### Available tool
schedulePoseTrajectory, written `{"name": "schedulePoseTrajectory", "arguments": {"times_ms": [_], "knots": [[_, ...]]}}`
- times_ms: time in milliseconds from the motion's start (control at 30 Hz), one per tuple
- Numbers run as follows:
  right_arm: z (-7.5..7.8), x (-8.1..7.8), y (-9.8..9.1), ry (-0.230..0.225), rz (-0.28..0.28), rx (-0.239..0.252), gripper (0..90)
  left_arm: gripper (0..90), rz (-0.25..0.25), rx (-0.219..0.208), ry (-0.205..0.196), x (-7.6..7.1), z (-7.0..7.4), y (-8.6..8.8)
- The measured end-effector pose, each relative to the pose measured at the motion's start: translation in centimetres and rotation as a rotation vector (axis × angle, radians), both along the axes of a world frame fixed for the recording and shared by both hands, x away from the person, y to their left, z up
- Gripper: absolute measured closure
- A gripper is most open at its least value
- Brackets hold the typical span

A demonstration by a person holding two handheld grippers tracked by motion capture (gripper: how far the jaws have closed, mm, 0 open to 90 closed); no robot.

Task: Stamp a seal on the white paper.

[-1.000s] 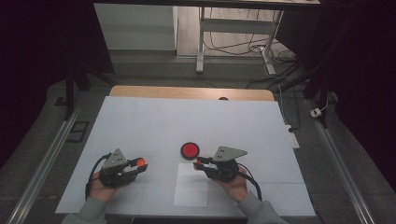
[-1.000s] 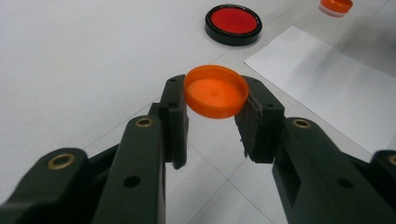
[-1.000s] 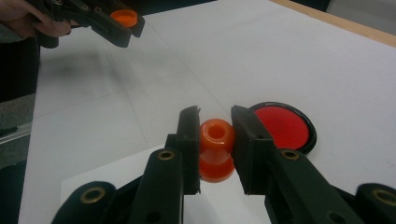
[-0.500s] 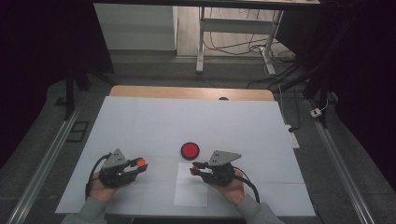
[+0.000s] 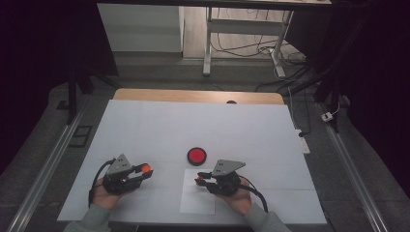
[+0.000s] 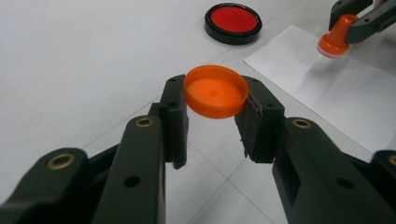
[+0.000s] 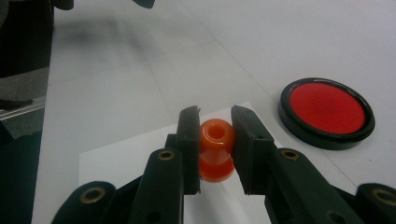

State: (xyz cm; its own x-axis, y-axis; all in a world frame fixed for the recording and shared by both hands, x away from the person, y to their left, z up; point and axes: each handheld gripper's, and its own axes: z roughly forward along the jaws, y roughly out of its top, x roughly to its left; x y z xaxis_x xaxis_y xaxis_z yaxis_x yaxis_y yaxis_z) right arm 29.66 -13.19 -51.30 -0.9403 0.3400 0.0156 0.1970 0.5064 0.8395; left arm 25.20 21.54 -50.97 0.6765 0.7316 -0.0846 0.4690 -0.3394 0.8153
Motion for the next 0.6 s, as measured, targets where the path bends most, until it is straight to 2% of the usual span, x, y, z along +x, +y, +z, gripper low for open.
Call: {"name": "schedulePoseTrajectory", "arguments": {"times_ms": [600], "knots": [[-0.82,-0.27,0.53,0.005,0.021,-0.036,72.4,64.5,-0.001,0.003,0.002,0.00,-0.03,-0.05]]}}
